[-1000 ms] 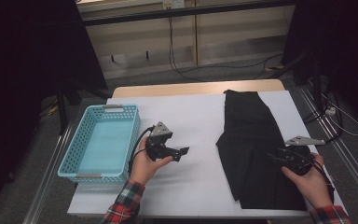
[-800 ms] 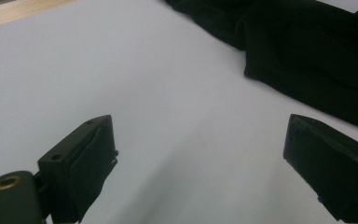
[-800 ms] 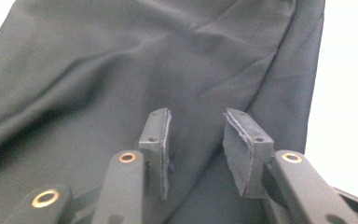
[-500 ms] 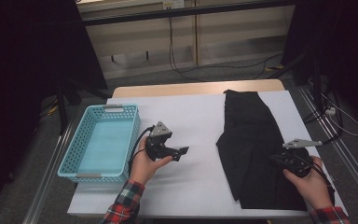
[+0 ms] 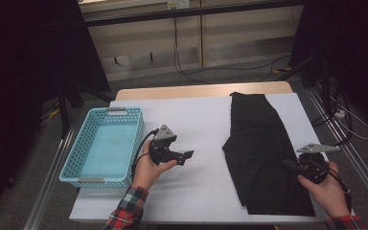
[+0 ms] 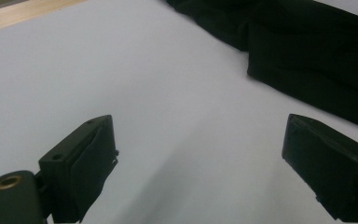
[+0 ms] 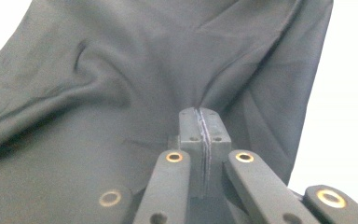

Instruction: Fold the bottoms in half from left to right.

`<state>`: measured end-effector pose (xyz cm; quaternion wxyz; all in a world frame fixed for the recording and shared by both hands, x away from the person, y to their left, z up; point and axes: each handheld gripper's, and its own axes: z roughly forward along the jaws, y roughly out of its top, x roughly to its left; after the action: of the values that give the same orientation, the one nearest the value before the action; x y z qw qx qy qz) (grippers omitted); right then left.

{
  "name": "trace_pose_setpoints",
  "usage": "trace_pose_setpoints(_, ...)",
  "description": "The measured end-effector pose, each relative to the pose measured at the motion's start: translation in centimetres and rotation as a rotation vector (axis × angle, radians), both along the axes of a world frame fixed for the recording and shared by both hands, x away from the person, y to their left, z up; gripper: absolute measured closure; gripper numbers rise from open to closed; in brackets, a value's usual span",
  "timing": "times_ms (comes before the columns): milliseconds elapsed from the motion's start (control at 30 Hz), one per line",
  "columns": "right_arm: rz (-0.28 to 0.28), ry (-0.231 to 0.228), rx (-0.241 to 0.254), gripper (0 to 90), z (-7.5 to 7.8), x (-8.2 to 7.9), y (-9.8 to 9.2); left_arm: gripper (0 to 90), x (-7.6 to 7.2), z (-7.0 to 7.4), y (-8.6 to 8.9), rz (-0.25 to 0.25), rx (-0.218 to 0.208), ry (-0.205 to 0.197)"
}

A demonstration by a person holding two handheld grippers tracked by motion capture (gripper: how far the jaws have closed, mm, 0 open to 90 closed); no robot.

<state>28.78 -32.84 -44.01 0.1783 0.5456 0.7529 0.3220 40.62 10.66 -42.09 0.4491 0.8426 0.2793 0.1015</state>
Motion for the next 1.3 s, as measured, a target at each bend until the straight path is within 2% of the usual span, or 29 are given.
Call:
trace_pose_setpoints(267,-0.018,-0.008,0.019,90.0,0.2,-0.9,-1.6,9.7,0.0,0.0,-0.1,-0.006,0.008,-0.001)
trace_pose_setpoints(533,-0.034,-0.023,-0.003,90.0,0.6,-1.3,-2.9,9.7,0.0,0.0,-0.1,-0.004,0.009,0.003)
trace_pose_setpoints(633,-0.045,-0.026,0.005,87.3,0.5,-1.3,-3.2,9.7,0.0,0.0,-0.1,-0.003,0.009,0.002)
trace_pose_setpoints(700,-0.049,-0.024,-0.001,80.9,0.3,-1.3,-3.1,9.7,0.0,0.0,-0.1,-0.003,0.010,0.001)
trace_pose_setpoints(767,-0.026,-0.020,-0.011,76.8,0.2,-1.2,-2.7,9.7,0.0,0.1,-0.1,-0.006,0.014,-0.005)
trace_pose_setpoints(867,-0.020,-0.043,-0.027,66.6,0.4,-1.1,-2.0,9.7,-0.1,0.1,-0.1,-0.005,0.011,-0.002)
trace_pose_setpoints(1000,-0.005,-0.047,-0.016,59.5,0.6,-1.1,-1.2,9.7,0.0,0.1,-0.1,-0.008,0.020,-0.008)
trace_pose_setpoints(1167,0.015,-0.042,0.008,58.7,0.6,-1.3,-0.6,9.6,0.0,0.1,0.0,-0.007,0.021,-0.009)
trace_pose_setpoints(1233,0.029,-0.041,0.010,58.7,0.6,-1.4,-0.3,9.6,0.0,0.1,0.0,-0.004,0.027,-0.021)
trace_pose_setpoints(1300,0.039,-0.037,0.009,60.8,0.5,-1.6,-0.1,9.6,0.0,0.1,0.0,-0.006,0.018,-0.011)
